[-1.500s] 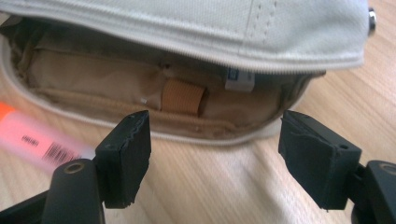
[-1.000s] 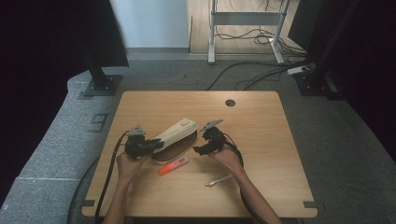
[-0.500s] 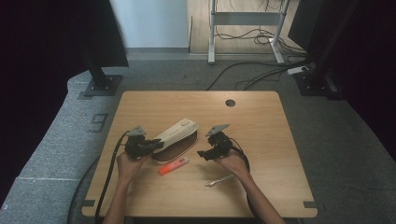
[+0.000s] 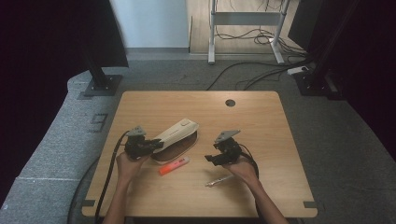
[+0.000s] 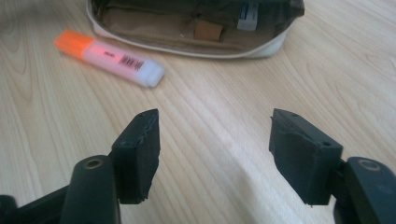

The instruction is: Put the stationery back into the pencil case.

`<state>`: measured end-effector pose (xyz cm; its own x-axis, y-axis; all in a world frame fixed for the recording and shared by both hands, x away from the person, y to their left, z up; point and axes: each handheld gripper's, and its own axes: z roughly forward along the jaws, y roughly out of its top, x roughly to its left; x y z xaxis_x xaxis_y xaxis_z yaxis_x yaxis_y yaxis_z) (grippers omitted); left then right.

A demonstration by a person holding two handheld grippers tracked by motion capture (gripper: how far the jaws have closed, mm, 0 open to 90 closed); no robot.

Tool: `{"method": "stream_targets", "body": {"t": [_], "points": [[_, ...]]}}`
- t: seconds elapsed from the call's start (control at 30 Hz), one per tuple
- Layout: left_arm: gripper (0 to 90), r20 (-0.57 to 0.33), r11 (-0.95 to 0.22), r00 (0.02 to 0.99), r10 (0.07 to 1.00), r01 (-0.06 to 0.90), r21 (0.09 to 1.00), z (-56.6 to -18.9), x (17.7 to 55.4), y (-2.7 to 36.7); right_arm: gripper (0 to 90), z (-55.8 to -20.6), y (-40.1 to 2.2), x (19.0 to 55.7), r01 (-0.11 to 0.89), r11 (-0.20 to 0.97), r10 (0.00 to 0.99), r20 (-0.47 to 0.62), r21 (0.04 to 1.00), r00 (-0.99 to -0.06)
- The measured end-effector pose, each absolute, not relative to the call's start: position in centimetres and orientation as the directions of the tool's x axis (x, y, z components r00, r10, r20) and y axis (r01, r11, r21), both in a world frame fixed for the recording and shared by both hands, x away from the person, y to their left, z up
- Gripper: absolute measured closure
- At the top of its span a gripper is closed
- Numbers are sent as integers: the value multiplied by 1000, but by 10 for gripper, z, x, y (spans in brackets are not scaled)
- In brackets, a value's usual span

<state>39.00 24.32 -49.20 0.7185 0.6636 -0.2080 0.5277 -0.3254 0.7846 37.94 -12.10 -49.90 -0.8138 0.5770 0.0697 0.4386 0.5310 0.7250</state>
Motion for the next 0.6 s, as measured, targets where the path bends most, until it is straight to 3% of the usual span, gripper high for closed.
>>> {"method": "stream_targets", "body": {"t": [0.6], "points": [[749, -211, -323, 719, 662, 528, 785, -492, 390, 243, 402, -516, -164, 348, 460, 510, 596, 87, 727, -798]]}}
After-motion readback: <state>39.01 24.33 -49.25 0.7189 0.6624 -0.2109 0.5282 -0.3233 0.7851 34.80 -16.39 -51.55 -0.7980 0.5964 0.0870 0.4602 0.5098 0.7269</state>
